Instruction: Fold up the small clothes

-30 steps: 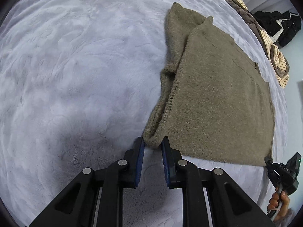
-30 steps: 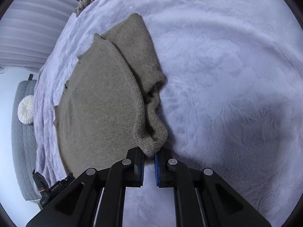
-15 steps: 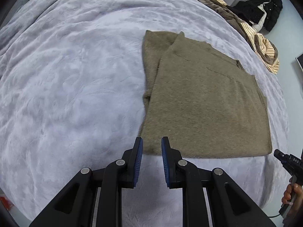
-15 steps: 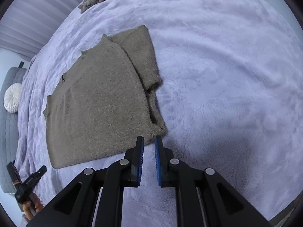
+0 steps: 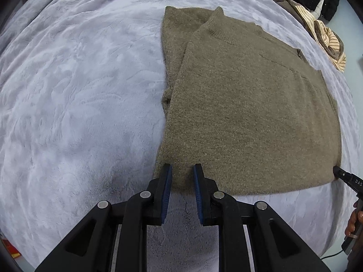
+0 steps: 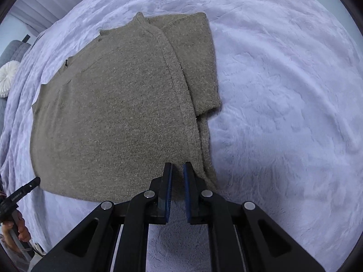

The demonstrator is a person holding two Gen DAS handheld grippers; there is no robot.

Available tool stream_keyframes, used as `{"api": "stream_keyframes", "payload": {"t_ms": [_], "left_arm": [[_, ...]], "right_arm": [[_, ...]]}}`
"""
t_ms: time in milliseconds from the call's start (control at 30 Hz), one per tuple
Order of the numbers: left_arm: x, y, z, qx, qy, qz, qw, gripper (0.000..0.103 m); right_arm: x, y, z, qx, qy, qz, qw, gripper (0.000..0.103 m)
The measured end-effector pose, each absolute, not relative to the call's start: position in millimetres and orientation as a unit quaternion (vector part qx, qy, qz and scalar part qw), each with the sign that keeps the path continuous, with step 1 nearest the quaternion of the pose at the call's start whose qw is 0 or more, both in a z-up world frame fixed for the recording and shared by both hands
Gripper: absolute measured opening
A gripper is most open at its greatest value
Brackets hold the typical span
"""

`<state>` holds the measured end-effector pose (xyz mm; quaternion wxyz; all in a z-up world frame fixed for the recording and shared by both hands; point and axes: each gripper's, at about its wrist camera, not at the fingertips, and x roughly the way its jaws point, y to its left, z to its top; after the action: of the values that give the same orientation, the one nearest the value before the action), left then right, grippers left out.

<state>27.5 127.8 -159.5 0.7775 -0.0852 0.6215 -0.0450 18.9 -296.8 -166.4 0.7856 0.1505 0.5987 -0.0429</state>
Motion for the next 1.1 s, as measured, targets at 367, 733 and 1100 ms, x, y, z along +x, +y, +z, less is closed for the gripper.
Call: {"api": "stream_keyframes", "payload": {"t_ms": [367,733,1100], "left_arm": [[23.1,135.7,-159.4,-0.105,0.623,-0.052,0.774,0.021],[12.5,145.9,-144.6,-0.1,0.619,-0.061,0.777,0.037],[10.4,168.7,-134.8,-0.118,0.592,-0.033,0.797,0.1]], "right_arm": [[13.2,-293.6,-151.8,0.148,0.612,-0.073,0.774,0.009],[16.2,-250.3,-123.5,0.123,0.599,-0.045,0.79,0.013],[51.4,-155.3,-128.8,0.121,0.616,0.065,0.776,0.023]]}}
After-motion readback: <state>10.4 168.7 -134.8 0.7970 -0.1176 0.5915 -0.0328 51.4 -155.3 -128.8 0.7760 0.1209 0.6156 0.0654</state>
